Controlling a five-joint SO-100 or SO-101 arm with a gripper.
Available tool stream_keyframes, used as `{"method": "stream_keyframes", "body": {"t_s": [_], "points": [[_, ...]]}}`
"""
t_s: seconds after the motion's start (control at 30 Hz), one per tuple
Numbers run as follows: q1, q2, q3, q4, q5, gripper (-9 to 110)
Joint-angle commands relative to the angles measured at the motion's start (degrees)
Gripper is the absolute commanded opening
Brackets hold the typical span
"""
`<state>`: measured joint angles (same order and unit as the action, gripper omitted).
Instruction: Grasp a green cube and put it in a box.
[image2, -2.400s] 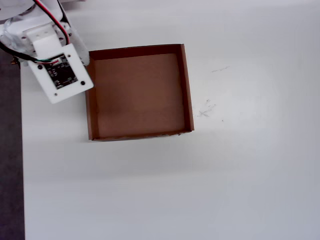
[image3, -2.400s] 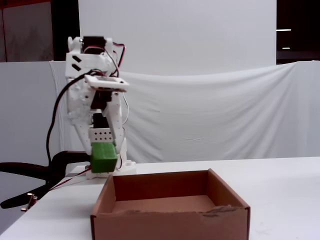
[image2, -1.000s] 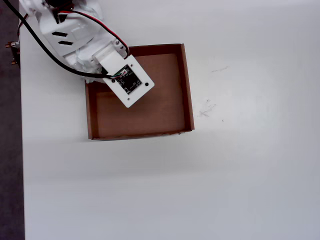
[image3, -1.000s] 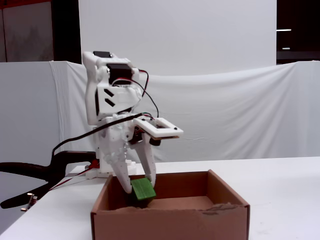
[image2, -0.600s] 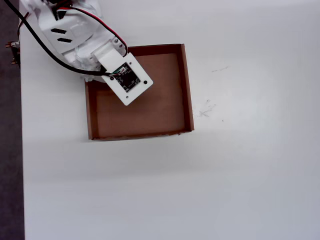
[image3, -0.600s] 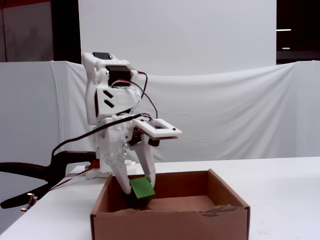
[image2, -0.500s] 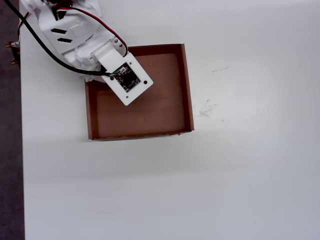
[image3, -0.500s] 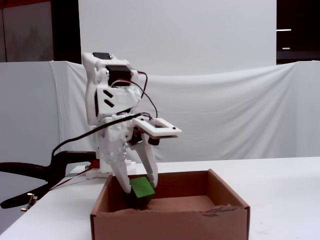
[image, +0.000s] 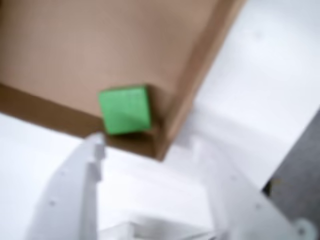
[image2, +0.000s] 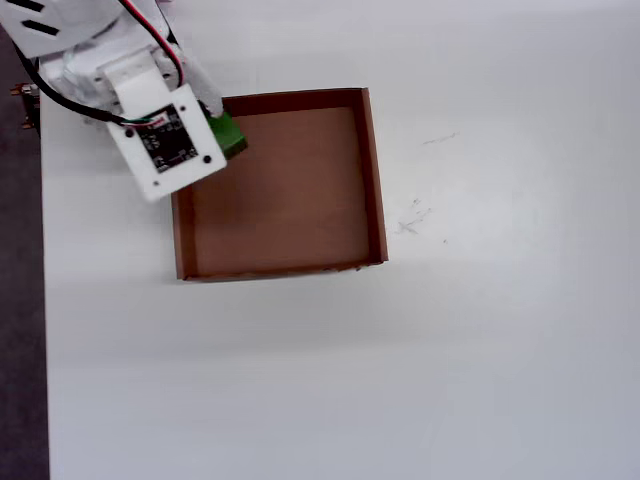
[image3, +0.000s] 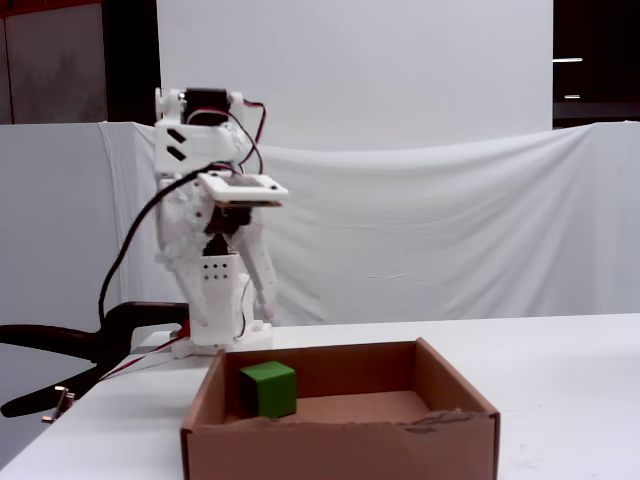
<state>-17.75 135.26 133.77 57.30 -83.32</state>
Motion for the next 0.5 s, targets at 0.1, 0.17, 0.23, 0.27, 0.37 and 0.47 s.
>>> {"method": "stream_keyframes", "body": {"t_s": [0.1,0.17,0.23,0.27,0.37,0.47], "points": [[15.12,17.67,7.47,8.53,1.14,24],[19.34,23.55,13.45,10.11,1.32,24],[23.38,29.00,18.02,12.30,1.49,24],[24.70,31.38,19.69,13.18,2.29,24],[25.75,36.04,23.29,13.54,8.53,24],[25.75,39.02,25.58,13.71,13.45,24]]}}
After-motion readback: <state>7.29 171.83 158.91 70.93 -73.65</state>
